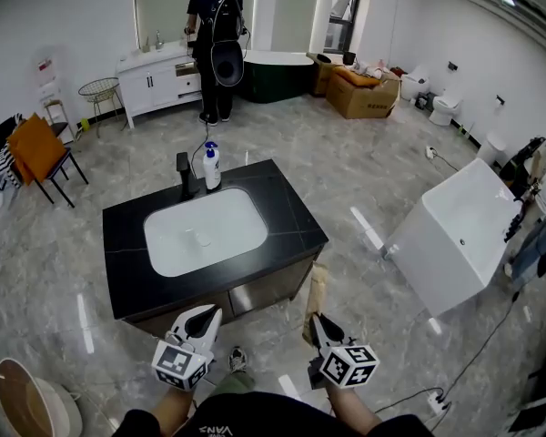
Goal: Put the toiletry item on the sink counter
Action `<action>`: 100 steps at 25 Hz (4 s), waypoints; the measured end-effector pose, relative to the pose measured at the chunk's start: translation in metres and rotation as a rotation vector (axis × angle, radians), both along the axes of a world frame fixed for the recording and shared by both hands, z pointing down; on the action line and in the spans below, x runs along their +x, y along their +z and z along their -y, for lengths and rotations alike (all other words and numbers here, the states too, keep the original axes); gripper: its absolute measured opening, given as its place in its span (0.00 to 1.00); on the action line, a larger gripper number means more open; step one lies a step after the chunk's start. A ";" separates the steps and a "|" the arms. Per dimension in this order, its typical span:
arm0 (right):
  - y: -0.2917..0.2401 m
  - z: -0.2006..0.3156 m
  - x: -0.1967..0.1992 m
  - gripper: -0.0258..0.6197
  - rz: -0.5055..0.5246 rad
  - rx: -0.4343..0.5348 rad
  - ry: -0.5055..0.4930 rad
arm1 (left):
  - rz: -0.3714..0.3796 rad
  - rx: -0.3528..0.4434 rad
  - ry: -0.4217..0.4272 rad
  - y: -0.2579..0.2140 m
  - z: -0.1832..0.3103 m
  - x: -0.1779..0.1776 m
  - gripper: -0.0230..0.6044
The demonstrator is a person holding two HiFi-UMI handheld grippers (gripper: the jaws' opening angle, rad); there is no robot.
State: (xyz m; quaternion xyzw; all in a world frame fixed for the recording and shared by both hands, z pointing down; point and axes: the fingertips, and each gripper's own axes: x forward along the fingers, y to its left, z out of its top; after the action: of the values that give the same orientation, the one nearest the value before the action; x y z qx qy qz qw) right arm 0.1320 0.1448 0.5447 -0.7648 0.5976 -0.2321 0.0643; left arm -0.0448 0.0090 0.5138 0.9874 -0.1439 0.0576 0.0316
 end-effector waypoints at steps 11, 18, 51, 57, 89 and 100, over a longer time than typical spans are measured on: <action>-0.004 0.096 0.046 0.06 -0.006 -0.005 0.044 | 0.007 -0.014 0.066 0.002 0.093 0.051 0.05; -0.005 0.148 0.067 0.06 -0.001 -0.007 0.082 | 0.023 -0.001 0.094 0.001 0.152 0.073 0.05; 0.055 0.365 0.212 0.06 -0.068 -0.176 -0.294 | 0.041 -0.038 -0.326 0.020 0.271 0.155 0.05; 0.081 0.393 0.227 0.06 -0.096 -0.240 -0.355 | 0.041 -0.037 -0.364 0.035 0.271 0.161 0.05; 0.153 0.524 0.232 0.06 -0.099 -0.383 -0.515 | 0.070 -0.123 -0.625 0.052 0.273 0.144 0.05; 0.165 0.552 0.243 0.06 0.053 -0.417 -0.376 | 0.074 -0.134 -0.670 0.055 0.272 0.132 0.05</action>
State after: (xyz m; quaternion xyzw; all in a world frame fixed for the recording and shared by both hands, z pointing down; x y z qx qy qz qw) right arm 0.3754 -0.4076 0.7094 -0.6309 0.6664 -0.3778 -0.1233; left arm 0.0874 -0.2625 0.5687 0.8782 -0.4572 0.0894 0.1083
